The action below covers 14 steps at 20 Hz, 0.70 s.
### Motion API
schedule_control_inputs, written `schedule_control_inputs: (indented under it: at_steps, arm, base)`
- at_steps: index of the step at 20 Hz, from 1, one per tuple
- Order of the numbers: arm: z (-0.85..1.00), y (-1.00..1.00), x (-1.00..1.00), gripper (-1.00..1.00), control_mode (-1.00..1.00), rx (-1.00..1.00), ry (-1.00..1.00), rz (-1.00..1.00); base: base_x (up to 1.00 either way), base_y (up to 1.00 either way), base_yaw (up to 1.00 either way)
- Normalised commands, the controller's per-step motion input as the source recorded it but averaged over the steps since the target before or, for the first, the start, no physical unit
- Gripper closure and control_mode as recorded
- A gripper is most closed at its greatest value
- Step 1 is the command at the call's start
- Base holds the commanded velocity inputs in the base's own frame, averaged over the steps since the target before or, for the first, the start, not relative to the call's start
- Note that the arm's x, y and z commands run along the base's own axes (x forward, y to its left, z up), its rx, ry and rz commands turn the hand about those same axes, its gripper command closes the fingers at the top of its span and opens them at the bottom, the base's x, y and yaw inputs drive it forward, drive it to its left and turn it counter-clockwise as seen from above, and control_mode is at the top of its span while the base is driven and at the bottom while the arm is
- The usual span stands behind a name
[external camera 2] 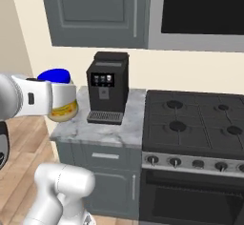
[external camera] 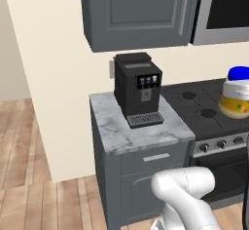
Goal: Take 2 condiments from the cabinet and move them on the counter near the stove.Make sure the condiments are lined up with each other, next to each other.
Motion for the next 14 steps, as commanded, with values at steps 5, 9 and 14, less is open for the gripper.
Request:
schedule_control_inputs:
  at_steps: [5, 9, 14]
  arm:
    - [0.0, 0.0, 0.0, 1.0, 1.0, 0.0, 0.0, 0.0]
    - [0.0, 0.0, 0.0, 1.0, 1.0, 0.0, 0.0, 0.0]
    - [0.0, 0.0, 0.0, 1.0, 1.0, 0.0, 0.0, 0.0]
  base:
    - [0.52, 0.18, -0.08]
    - [0.42, 0.0, -0.07]
    - [0.36, 0.0, -0.08]
